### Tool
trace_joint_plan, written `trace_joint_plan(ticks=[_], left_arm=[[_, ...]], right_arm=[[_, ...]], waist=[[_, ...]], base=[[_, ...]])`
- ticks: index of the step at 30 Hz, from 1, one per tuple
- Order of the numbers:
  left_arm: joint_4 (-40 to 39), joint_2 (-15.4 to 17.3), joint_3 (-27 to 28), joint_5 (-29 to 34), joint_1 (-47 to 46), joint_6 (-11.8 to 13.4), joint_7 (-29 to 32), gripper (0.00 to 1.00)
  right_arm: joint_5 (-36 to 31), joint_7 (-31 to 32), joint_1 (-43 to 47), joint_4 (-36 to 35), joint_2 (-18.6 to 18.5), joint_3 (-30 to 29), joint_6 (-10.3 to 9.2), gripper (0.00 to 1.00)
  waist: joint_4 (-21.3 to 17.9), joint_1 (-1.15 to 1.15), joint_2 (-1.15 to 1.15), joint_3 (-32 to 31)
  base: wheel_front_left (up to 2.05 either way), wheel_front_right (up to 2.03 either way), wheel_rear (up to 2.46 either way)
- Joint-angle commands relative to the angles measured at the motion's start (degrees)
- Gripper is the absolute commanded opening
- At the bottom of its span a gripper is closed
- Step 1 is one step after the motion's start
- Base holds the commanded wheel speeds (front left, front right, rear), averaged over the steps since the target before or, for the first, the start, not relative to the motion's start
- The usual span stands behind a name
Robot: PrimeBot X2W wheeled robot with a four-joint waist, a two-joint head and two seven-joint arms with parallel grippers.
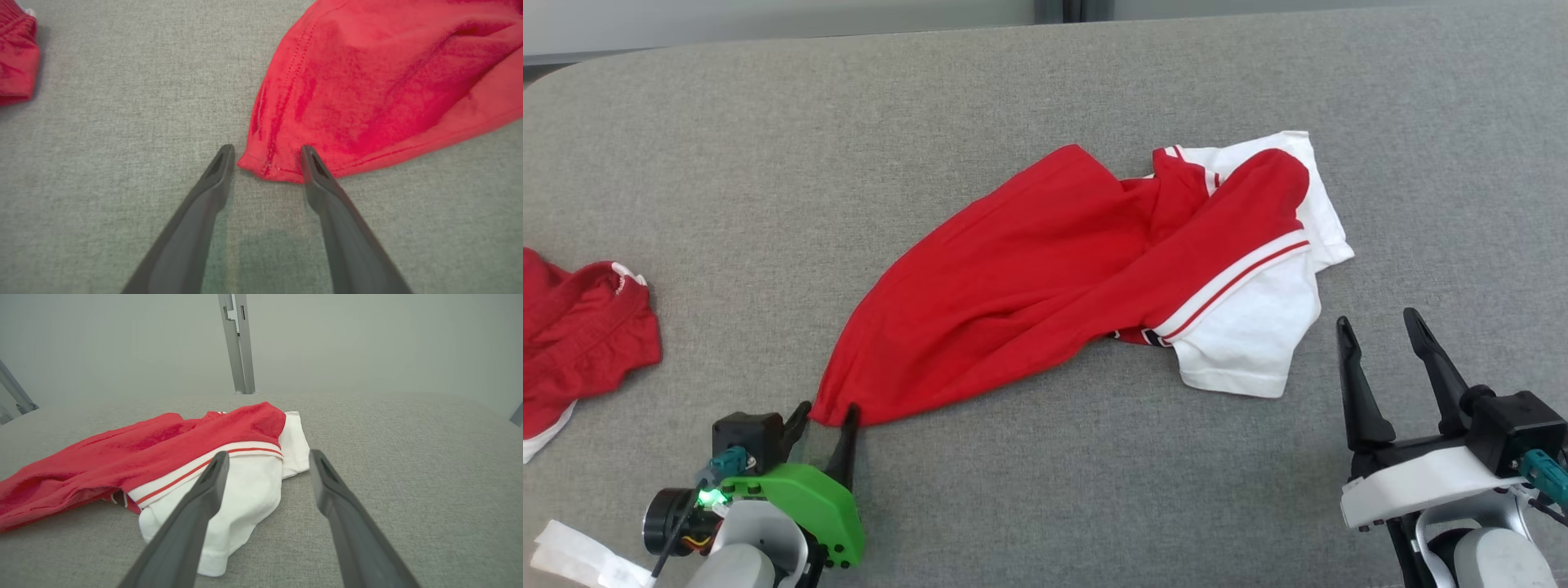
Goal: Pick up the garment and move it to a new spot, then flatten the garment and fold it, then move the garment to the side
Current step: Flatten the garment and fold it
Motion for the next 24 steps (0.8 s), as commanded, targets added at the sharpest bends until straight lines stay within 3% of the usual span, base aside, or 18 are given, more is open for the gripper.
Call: trace_joint_plan(ticks=[1,8,21,22,23,24], left_arm=[[0.9,-0.1,0.2,-0.7,-1.5,-0.6,0.0,0.0],[4.2,-0.9,0.0,-0.8,-4.0,-2.2,-1.6,0.0],[6.7,-2.0,-0.6,-0.2,-6.5,-2.6,-4.4,0.0],[6.8,-2.1,-0.7,-0.2,-6.6,-2.7,-4.6,0.0],[6.9,-2.2,-0.7,-0.2,-6.6,-2.8,-4.7,0.0],[7.0,-2.2,-0.6,-0.3,-6.6,-2.8,-5.2,0.0]], right_arm=[[0.2,-0.1,0.1,0.8,-0.2,-0.5,0.0,1.0],[0.8,-0.5,0.0,6.9,-1.4,-1.9,0.0,1.0],[2.5,-3.1,-8.4,22.6,-1.7,4.6,0.0,1.0],[2.7,-2.8,-8.9,23.6,-1.9,5.3,0.0,0.95],[3.0,-2.3,-9.2,24.6,-1.9,5.8,0.0,0.42],[3.0,-2.0,-9.4,25.4,-2.0,6.3,0.0,0.05]], waist=[[-0.2,0.0,0.0,0.4],[0.1,0.0,0.0,1.9],[2.0,0.0,0.0,4.1],[2.1,0.0,0.0,4.1],[2.2,0.0,0.0,4.1],[2.2,0.0,0.0,4.0]], base=[[0.0,0.0,0.0],[0.0,0.0,0.0],[0.0,0.0,0.0],[0.0,0.0,0.0],[0.0,0.0,0.0],[0.0,0.0,0.0]])
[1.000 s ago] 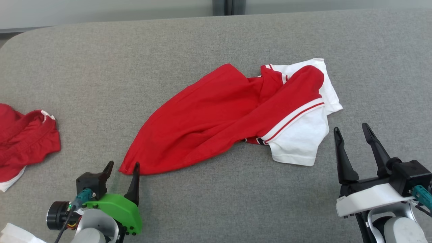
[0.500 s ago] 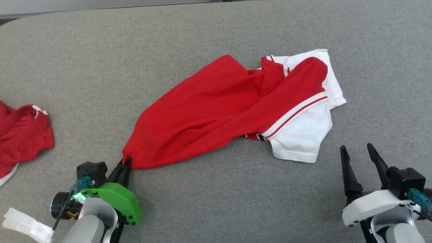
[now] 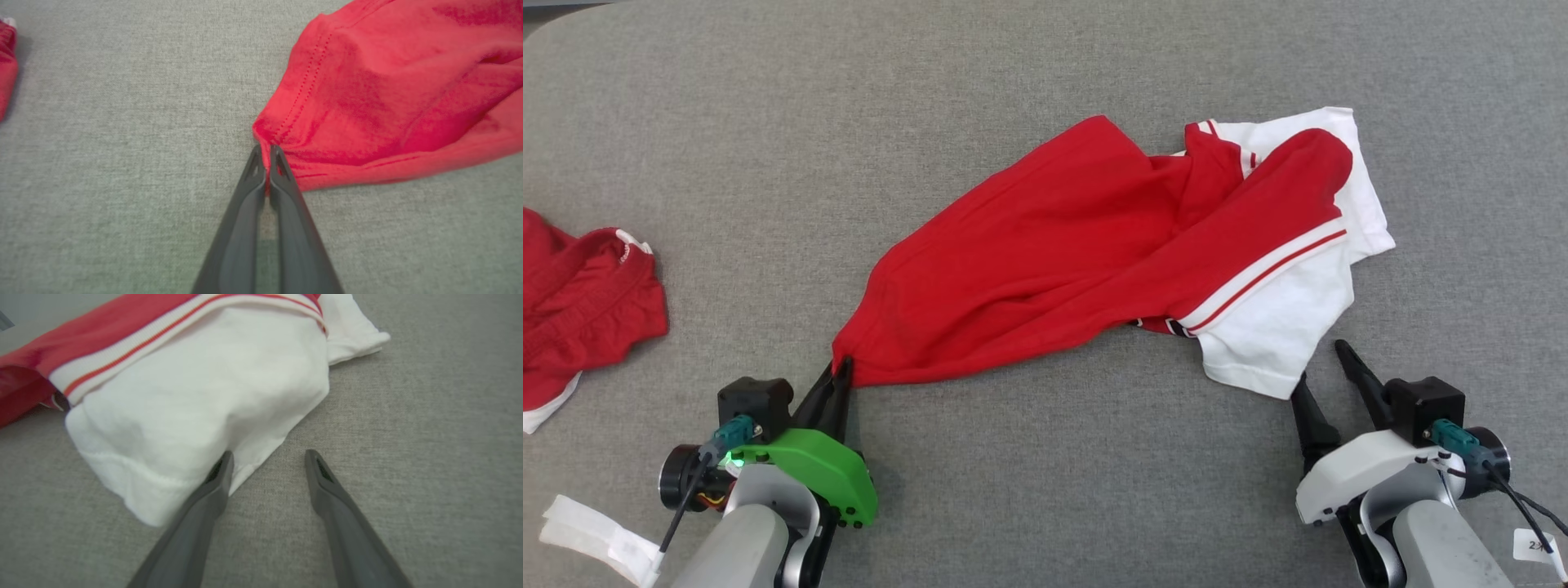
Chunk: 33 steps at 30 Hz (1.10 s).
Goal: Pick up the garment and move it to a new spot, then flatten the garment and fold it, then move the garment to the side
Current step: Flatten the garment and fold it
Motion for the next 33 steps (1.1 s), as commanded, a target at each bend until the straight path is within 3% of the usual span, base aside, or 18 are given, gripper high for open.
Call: trace_joint_plan(ticks=[1,7,13,22,29,33], left_arm=[[0.7,0.2,0.2,0.2,-0.3,0.0,-0.4,0.0],[-0.9,0.2,1.4,0.3,0.5,1.1,-4.3,0.0],[-7.8,1.7,3.6,2.1,1.4,3.4,-7.3,0.0],[-30.2,5.7,8.4,9.1,-0.1,7.7,-8.5,0.0],[-45.2,8.7,11.3,13.7,-5.8,8.7,-8.0,0.0],[-49.7,10.5,12.3,14.9,-10.4,8.1,-5.7,0.0]], right_arm=[[0.2,0.8,-0.3,1.5,-0.2,0.5,0.0,0.0],[1.4,-0.6,-0.2,2.0,-1.5,-0.1,-0.06,0.0],[0.8,-3.8,0.8,-4.8,-2.3,-4.5,-0.03,0.0],[-3.5,-3.0,-1.9,-25.1,-4.5,-10.5,-0.03,0.0],[-6.8,2.4,-8.4,-43.0,-8.9,-13.3,-0.03,0.0],[-6.5,6.0,-13.1,-48.6,-12.6,-15.4,-0.03,0.0]], waist=[[0.1,0.0,0.0,-0.1],[-0.2,0.0,0.0,-1.1],[-0.5,0.0,0.0,-3.1],[-1.2,0.0,0.0,-6.2],[-1.5,0.0,0.0,-8.7],[-1.7,0.0,0.0,-9.5]], base=[[0.0,0.0,0.0],[0.0,0.0,0.0],[0.0,0.0,0.0],[0.0,0.0,0.0],[0.0,0.0,0.0],[0.0,0.0,0.0]])
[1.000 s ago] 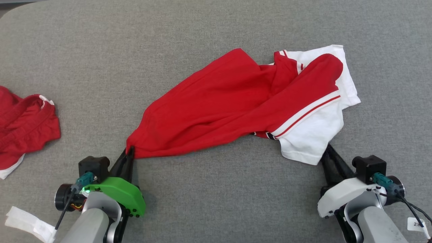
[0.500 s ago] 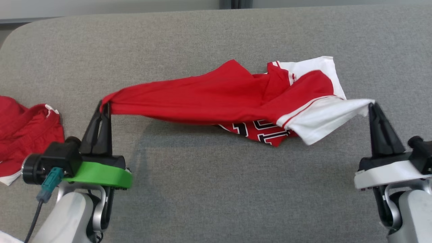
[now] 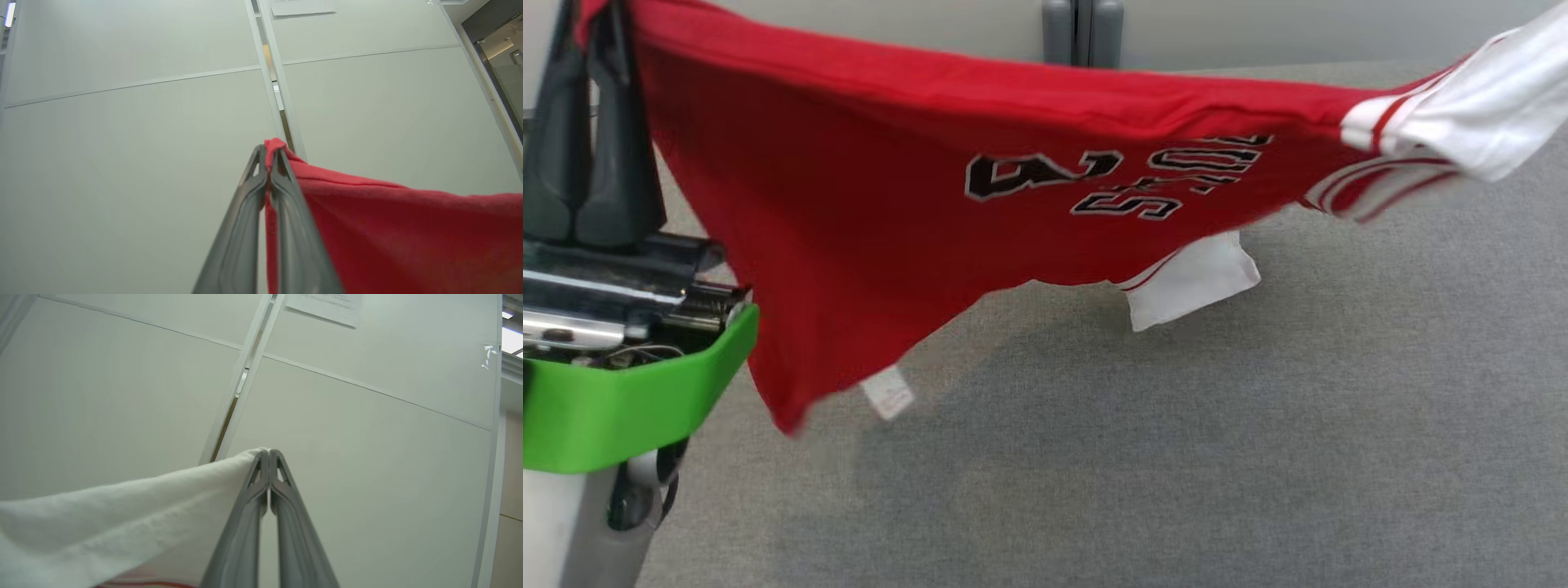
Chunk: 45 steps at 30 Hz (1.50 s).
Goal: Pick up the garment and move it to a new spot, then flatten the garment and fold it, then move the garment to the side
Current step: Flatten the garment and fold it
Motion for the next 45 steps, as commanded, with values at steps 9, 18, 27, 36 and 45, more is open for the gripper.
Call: trace_joint_plan(ticks=[9,18,27,36,45], left_arm=[[-1.2,1.0,-0.2,-1.1,-7.6,-2.1,4.8,0.0],[17.1,-3.8,-2.6,-7.2,-20.4,-8.6,3.9,0.0],[44.0,-9.2,-2.5,-8.5,-40.0,-14.5,-0.9,0.0],[67.4,-11.6,-1.4,-8.9,-46.4,-16.6,-2.4,0.0],[84.6,-16.2,0.1,-10.8,-36.6,-18.0,-2.6,0.0]], right_arm=[[5.4,4.6,-8.7,0.8,-7.1,-1.2,-0.08,0.0],[9.1,4.2,-22.7,14.8,-10.7,5.0,-0.08,0.0],[7.3,0.5,-45.1,34.3,-7.7,12.2,-0.08,0.0],[8.5,-4.2,-56.0,58.1,1.6,17.1,-0.08,0.0],[12.4,-9.5,-46.5,78.5,9.1,21.6,-0.08,0.0]], waist=[[-0.5,0.0,0.0,1.2],[-0.2,0.0,0.0,7.3],[-0.5,0.0,0.0,10.2],[-3.2,0.0,0.0,12.2],[-3.9,0.0,0.0,14.5]], base=[[0.0,0.0,0.0],[0.0,0.0,0.0],[0.0,0.0,0.0],[0.0,0.0,0.0],[0.0,0.0,0.0]])
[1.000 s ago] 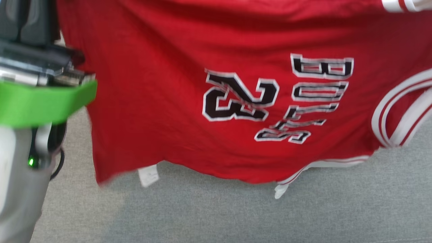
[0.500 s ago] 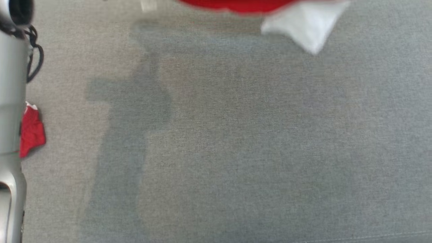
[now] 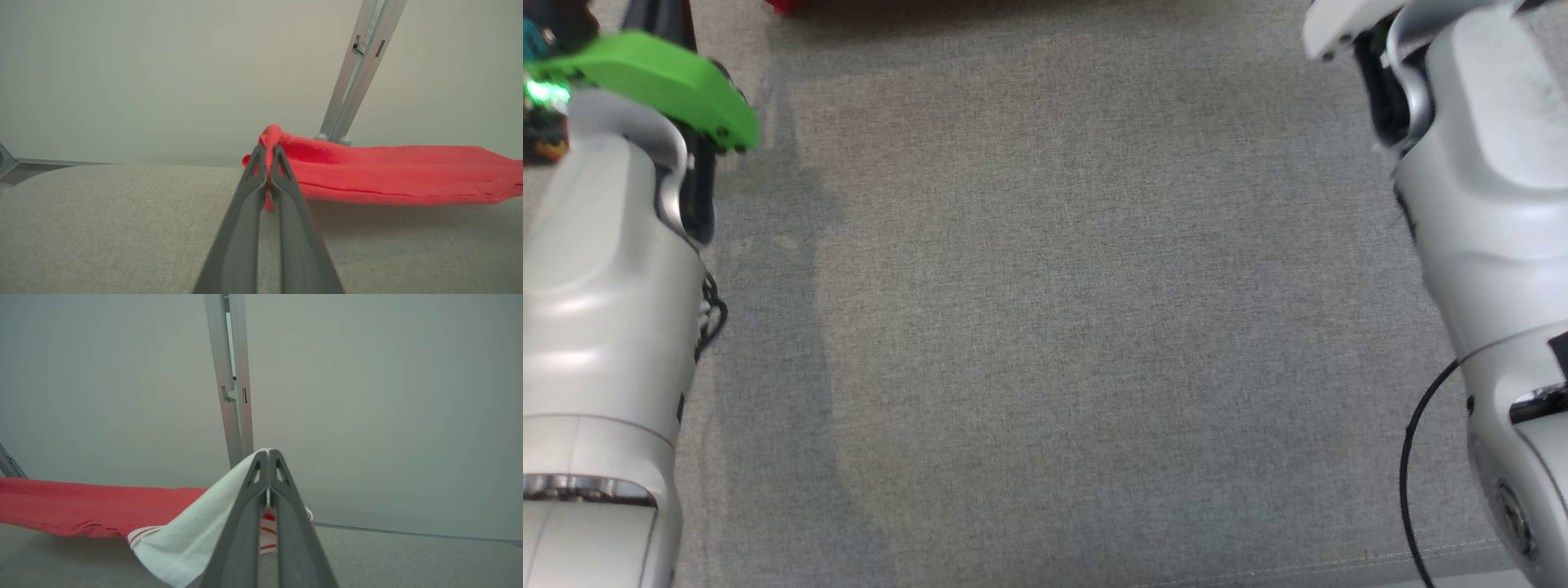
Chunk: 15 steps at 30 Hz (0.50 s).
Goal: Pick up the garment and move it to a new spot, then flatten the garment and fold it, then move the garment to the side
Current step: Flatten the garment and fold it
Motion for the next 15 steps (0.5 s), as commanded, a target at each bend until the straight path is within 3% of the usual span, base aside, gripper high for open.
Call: trace_joint_plan(ticks=[1,7,15], left_arm=[[1.3,-0.4,0.5,-0.4,2.2,-0.2,-0.2,0.0],[2.2,-2.0,1.3,1.0,8.7,-0.6,-0.2,0.0],[-9.7,-2.9,8.0,3.2,22.3,-0.4,-0.1,0.0]], right_arm=[[1.3,-0.9,1.9,1.7,0.5,0.3,-0.08,0.0],[5.2,-2.3,9.8,4.4,1.5,1.7,-0.08,0.0],[7.9,-2.2,29.0,-12.0,-0.5,-2.2,-0.08,0.0]], waist=[[-0.3,0.0,0.0,0.2],[0.0,0.0,0.0,-0.3],[0.5,0.0,0.0,-4.0]], base=[[0.0,0.0,0.0],[0.0,0.0,0.0],[0.0,0.0,0.0]])
